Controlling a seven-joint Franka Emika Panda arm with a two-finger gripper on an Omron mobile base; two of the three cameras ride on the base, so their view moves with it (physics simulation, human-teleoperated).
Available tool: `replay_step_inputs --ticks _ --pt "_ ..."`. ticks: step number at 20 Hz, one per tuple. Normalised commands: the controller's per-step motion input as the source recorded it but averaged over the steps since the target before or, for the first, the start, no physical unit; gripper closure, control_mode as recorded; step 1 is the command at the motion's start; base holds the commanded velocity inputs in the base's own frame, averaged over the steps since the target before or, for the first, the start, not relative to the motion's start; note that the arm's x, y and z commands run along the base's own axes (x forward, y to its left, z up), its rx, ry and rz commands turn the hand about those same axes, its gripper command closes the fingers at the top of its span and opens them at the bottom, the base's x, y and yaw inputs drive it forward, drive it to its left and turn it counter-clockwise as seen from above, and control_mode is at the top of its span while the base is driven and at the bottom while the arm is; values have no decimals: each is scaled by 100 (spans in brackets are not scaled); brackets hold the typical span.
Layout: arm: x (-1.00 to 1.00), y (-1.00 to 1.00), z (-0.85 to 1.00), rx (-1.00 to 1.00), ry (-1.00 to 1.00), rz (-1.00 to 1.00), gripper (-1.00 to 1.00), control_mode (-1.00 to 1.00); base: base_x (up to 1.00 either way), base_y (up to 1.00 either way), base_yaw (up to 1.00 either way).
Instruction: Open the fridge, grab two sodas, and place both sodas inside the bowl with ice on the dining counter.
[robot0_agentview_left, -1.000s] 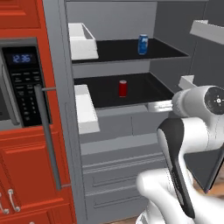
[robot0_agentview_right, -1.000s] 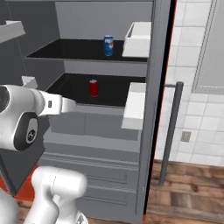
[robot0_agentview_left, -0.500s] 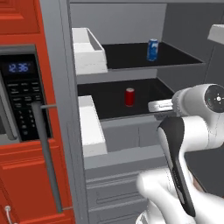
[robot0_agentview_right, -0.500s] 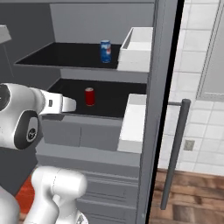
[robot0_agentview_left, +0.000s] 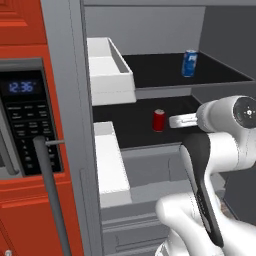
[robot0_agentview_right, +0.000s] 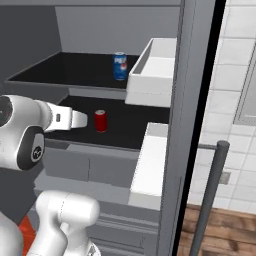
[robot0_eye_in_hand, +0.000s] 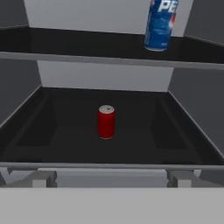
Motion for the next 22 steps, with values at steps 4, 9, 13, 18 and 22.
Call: replay_step_inputs --ticks 4,9,13,18,22 --pt "0 -1 -63 1 0 9 -100 -100 0 0 3" --pt "4 0 -73 0 0 11 -100 -100 0 0 0" --pt "17 0 -40 2 -3 4 -100 -100 0 0 0" --pt "13 0 -7 0 -13 0 -100 -100 0 0 0" --pt "5 0 -17 4 -23 -1 -100 -100 0 0 0"
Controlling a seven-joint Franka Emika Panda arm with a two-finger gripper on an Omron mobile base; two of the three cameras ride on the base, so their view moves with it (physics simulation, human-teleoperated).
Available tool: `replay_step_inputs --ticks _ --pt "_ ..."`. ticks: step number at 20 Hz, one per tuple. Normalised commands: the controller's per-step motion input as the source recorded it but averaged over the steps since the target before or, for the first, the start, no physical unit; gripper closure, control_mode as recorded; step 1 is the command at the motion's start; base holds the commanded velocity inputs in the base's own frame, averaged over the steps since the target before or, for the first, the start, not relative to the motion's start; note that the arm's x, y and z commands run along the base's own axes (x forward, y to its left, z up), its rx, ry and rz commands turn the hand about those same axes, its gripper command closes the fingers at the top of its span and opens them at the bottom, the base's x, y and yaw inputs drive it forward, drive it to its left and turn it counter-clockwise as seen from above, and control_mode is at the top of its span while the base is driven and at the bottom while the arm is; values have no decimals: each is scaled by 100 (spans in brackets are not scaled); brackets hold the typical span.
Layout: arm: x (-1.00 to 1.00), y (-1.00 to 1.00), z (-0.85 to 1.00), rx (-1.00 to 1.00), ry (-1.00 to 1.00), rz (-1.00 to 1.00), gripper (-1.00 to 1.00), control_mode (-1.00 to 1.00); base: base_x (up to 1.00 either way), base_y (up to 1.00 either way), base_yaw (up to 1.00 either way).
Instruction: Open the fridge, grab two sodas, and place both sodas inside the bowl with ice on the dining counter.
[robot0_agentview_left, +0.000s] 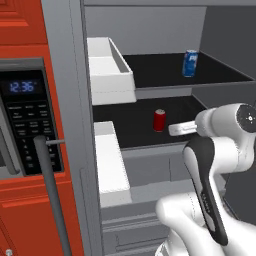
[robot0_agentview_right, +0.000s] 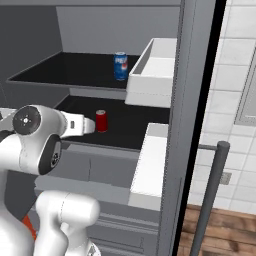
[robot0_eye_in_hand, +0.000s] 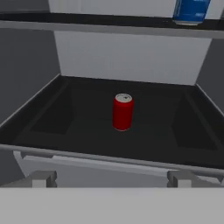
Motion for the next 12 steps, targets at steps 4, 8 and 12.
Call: replay_step_inputs --ticks 4,8,12 --pt "15 0 -30 6 -22 0 -100 -100 0 0 0" --pt "20 1 -39 1 -14 0 -100 -100 0 0 0" --pt "27 1 -24 0 -6 0 -100 -100 0 0 0"
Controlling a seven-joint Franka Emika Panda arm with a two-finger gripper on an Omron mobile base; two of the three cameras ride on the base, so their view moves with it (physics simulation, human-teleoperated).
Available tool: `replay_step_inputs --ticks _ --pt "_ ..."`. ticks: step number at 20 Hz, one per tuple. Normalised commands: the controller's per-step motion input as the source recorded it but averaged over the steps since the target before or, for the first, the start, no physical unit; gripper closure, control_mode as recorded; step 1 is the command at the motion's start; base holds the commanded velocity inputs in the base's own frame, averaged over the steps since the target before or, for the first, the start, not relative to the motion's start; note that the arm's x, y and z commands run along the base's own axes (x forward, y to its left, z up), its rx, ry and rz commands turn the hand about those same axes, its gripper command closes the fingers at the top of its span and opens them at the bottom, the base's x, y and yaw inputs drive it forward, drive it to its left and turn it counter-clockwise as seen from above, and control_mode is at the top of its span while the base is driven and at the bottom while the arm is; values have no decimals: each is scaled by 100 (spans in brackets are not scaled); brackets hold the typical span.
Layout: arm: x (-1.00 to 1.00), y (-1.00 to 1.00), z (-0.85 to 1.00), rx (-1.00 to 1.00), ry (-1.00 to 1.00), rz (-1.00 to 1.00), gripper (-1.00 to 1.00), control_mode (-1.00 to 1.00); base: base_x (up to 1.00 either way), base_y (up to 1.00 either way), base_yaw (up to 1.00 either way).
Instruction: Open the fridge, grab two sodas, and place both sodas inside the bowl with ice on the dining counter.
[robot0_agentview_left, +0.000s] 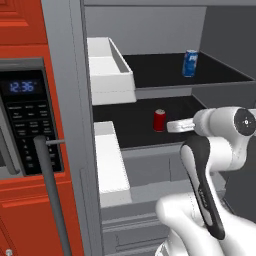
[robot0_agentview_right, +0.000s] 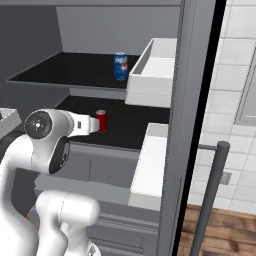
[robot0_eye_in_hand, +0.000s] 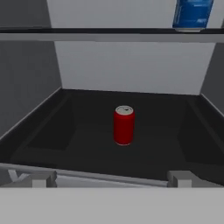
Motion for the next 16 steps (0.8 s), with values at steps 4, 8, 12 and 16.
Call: replay_step_inputs --ticks 4,8,12,16 --pt "38 0 -11 1 0 0 -100 -100 0 0 0" --pt "42 0 -6 2 0 0 -100 -100 0 0 0" --pt "42 0 -12 1 0 0 -100 -100 0 0 0" --pt "43 0 -12 1 0 0 -100 -100 0 0 0"
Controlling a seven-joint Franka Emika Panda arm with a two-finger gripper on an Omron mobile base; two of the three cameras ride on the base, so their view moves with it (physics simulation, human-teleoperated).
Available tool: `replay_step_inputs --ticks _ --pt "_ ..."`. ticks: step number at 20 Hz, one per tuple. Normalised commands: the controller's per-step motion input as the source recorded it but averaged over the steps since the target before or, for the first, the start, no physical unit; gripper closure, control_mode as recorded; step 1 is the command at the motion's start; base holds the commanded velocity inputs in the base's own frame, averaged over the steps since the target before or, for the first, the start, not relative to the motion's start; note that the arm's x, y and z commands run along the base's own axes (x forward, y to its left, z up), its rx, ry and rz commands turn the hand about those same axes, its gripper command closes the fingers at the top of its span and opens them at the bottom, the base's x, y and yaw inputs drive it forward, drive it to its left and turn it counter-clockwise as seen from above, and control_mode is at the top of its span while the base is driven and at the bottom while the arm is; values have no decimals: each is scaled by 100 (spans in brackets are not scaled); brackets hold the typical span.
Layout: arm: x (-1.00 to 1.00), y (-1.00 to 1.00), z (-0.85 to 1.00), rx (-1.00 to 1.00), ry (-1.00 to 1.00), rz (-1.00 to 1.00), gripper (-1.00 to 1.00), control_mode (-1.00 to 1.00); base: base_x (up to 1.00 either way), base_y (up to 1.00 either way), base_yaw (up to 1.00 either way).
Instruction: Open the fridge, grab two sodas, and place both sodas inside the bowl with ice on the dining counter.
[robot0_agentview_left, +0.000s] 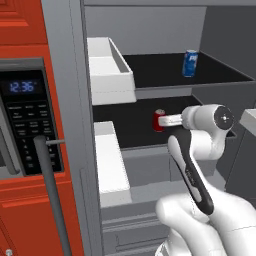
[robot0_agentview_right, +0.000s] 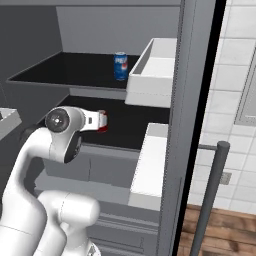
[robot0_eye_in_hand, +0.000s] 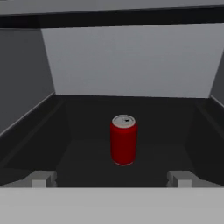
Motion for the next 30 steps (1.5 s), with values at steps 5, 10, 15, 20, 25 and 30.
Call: replay_step_inputs --ticks 5,10,15,20,25,30 --pt "41 -10 -11 0 0 0 -100 -100 0 0 0" --pt "36 -6 -12 0 0 0 -100 -100 0 0 0" --pt "30 -1 -7 0 0 0 -100 -100 0 0 0" --pt "26 0 -12 0 0 0 -100 -100 0 0 0" --pt "22 0 -19 -2 0 0 -100 -100 0 0 0" --pt "17 0 -24 -4 0 0 -100 -100 0 0 0"
